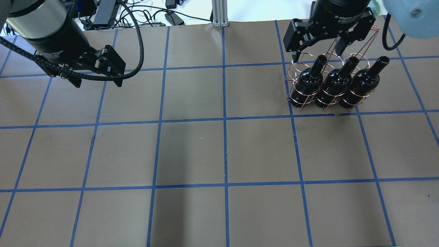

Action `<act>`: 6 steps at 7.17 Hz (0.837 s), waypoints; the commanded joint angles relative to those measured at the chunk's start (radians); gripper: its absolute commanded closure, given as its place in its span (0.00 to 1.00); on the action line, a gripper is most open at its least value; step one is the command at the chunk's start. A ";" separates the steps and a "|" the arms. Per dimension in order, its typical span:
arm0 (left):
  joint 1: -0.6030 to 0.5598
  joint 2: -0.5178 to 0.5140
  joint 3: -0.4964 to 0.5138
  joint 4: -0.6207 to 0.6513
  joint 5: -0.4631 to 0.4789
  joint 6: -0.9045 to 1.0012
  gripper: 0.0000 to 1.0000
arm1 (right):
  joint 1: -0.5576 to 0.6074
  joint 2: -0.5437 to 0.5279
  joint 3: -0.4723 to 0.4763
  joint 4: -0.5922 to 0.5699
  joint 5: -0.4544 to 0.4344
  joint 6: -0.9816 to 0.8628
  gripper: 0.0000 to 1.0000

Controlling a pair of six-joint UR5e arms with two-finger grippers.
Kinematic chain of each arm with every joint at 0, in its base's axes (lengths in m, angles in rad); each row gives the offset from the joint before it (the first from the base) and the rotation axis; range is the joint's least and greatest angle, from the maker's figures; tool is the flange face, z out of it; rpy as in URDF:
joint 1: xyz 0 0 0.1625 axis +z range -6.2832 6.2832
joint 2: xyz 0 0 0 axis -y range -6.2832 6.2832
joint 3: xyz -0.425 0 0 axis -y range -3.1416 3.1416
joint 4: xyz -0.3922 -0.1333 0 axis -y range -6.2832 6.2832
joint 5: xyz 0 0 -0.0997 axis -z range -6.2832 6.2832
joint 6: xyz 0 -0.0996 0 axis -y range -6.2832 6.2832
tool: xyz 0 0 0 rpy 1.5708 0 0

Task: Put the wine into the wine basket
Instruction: 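Open the right gripper and raise it above the rack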

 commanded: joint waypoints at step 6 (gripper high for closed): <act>0.005 -0.008 -0.007 0.001 0.001 0.008 0.00 | -0.072 -0.049 0.009 0.070 0.012 0.105 0.00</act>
